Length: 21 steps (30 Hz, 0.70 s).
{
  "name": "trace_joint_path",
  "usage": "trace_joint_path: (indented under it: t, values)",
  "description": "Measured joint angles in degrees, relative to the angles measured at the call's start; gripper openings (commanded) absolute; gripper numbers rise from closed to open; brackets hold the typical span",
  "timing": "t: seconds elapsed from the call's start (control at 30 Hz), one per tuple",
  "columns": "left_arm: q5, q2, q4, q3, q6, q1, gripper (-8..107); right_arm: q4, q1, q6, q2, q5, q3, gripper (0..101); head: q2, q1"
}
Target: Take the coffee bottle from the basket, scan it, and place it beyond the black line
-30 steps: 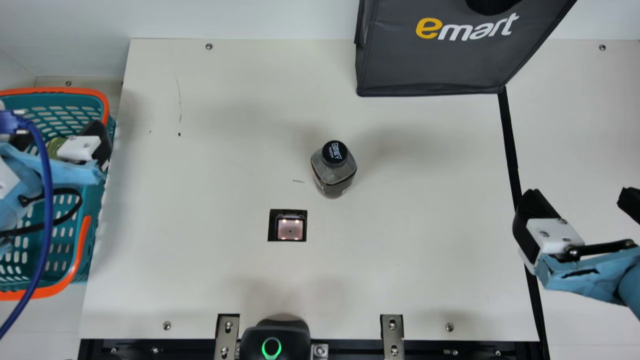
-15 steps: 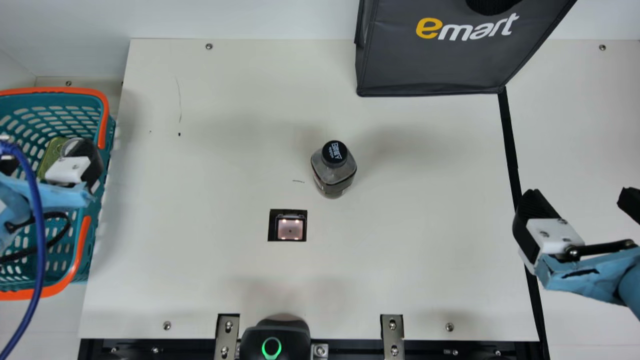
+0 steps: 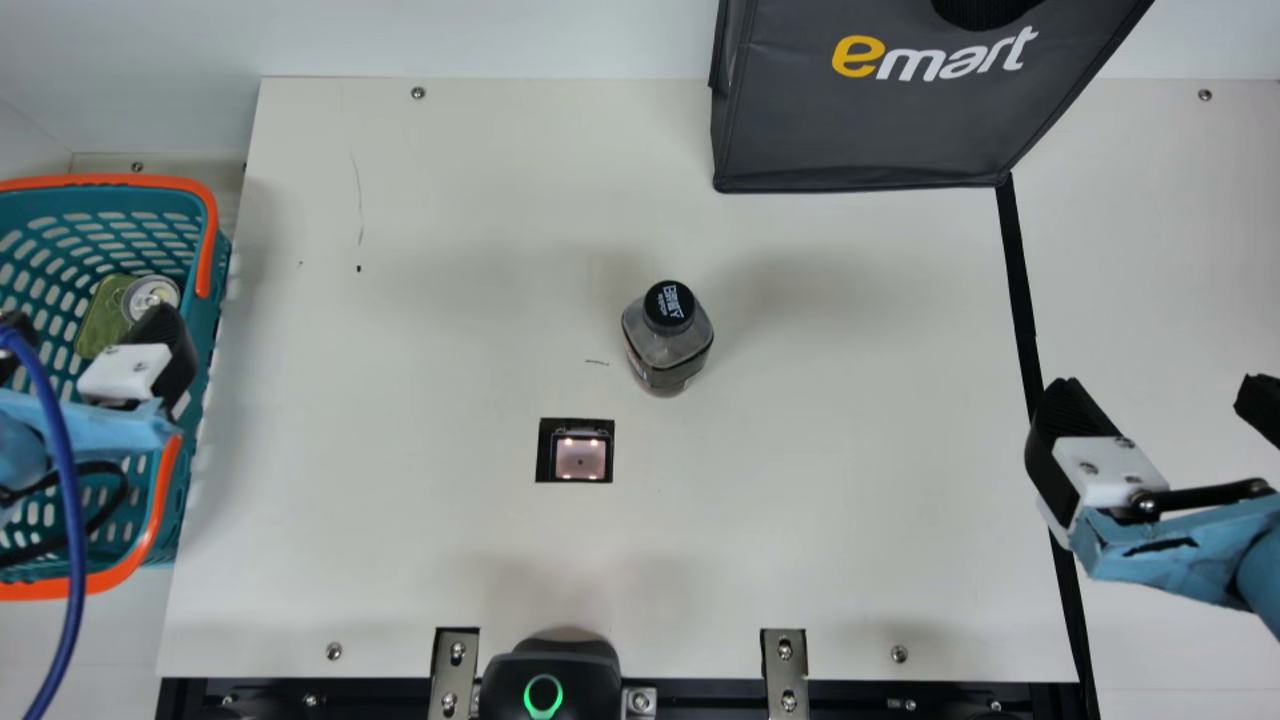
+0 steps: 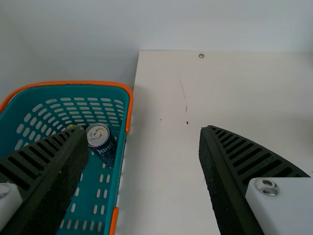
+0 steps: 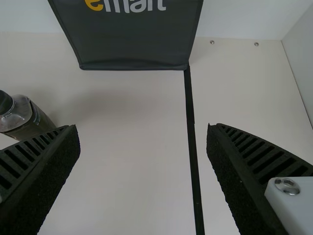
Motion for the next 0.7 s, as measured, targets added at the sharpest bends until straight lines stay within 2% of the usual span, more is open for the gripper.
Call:
trace_joint_path:
  t: [0.7]
  values:
    - [0.00,0.00,0.00,0.00,0.00,0.00,90,0.12,1.23,0.00,1.13,-0.59,-0.11,91,0.00,0.00]
